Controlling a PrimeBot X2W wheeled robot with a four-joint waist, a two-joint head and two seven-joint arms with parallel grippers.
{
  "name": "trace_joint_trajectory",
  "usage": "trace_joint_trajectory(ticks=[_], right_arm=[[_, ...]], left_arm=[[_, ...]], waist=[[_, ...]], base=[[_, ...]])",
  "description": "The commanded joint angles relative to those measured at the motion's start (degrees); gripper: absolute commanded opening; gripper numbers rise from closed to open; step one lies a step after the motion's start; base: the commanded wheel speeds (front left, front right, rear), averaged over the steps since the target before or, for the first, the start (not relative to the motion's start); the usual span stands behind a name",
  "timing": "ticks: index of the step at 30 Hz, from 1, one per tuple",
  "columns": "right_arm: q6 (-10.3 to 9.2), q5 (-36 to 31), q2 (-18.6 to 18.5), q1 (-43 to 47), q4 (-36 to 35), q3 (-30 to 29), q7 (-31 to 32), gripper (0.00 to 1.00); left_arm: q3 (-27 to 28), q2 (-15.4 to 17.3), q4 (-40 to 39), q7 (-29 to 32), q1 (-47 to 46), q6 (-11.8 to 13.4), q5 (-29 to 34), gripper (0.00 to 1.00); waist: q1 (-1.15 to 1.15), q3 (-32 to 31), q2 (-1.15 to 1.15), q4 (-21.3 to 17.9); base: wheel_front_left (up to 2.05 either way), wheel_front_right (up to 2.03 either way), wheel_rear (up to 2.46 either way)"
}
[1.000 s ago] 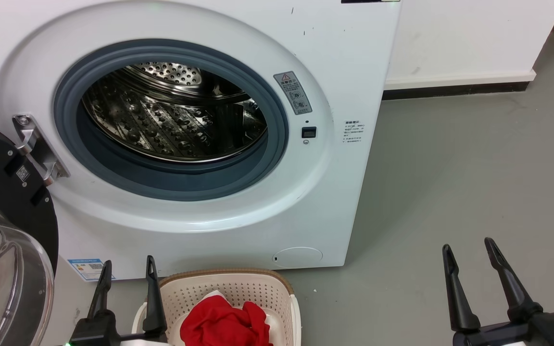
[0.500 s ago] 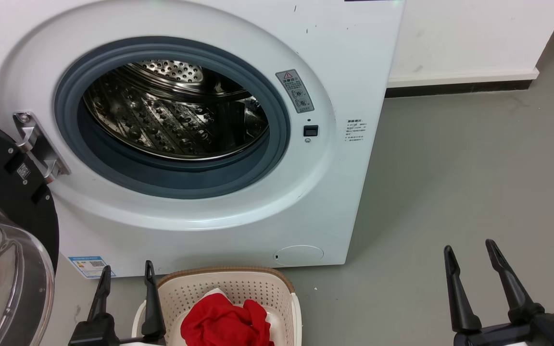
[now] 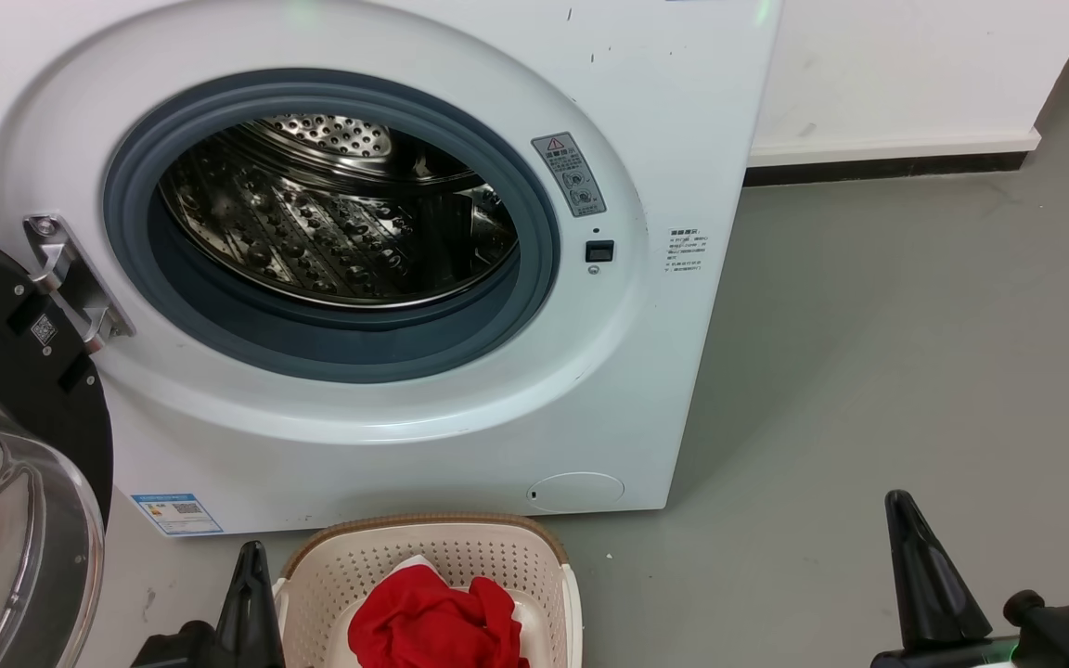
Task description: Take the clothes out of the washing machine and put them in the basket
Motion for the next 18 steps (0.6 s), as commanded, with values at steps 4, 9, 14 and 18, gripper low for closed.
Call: trace_joint_trajectory(ticks=[4, 9, 14, 18], right_arm=[[0.0, 8.1, -0.8, -1.9, 0.9, 0.0, 1.1, 0.0], [0.0, 12.9, -1.1, -2.9, 2.0, -0.1, 1.8, 0.0], [0.0, 18.6, -1.4, -4.0, 3.2, -0.2, 2.8, 0.0], [0.0, 22.9, -1.6, -4.8, 4.1, -0.3, 3.6, 0.0]], left_arm=[[0.0, 0.6, 0.0, 1.2, -1.8, -1.1, -7.7, 0.0], [0.0, 0.9, 0.8, 2.1, -2.7, -1.9, -12.5, 0.0], [0.0, 1.1, 1.7, 3.1, -3.7, -2.8, -18.1, 0.0], [0.1, 1.3, 2.3, 3.9, -4.5, -3.4, -22.3, 0.0]], waist=[[0.0, 0.0, 0.0, 0.2], [0.0, 0.0, 0.0, 0.3], [0.0, -0.1, 0.0, 0.4], [0.0, -0.1, 0.0, 0.5]], base=[[0.0, 0.0, 0.0], [0.0, 0.0, 0.0], [0.0, 0.0, 0.0], [0.0, 0.0, 0.0]])
